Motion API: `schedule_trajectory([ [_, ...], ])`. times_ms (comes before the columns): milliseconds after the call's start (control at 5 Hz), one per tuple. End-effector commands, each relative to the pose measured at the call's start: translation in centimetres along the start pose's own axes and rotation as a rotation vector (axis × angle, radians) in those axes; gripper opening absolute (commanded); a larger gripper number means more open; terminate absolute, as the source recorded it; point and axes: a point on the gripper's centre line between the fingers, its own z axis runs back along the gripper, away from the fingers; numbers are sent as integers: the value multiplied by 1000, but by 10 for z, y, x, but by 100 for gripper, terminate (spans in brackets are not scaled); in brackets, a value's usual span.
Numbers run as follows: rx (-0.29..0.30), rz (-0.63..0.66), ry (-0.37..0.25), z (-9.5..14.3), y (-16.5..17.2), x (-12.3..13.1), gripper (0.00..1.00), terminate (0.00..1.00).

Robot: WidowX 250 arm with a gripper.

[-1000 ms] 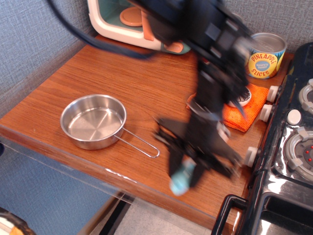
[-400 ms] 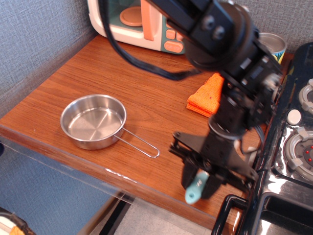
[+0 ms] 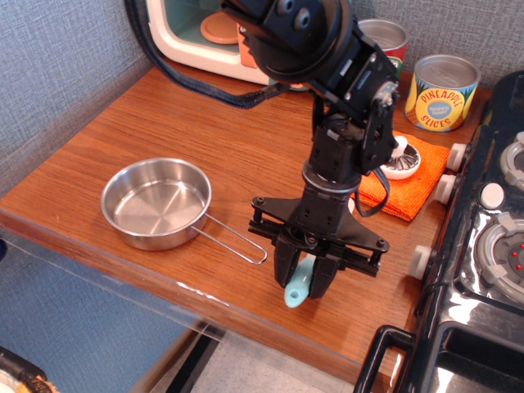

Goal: Pick up the spatula and place it on the right of the pot

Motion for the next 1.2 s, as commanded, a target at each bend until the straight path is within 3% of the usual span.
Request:
schedule_trajectory([
  [0,8,-62,15,0,-1,-8,100,0],
  [200,1,-112,-17,10,2,-7,100,0],
  [600,-73,-136,-251,76,17,-14,100,0],
  [800,-86,-56,-288,96,41,-11,100,0],
  [1000,-92,-22,-263,96,60,-3,100,0],
])
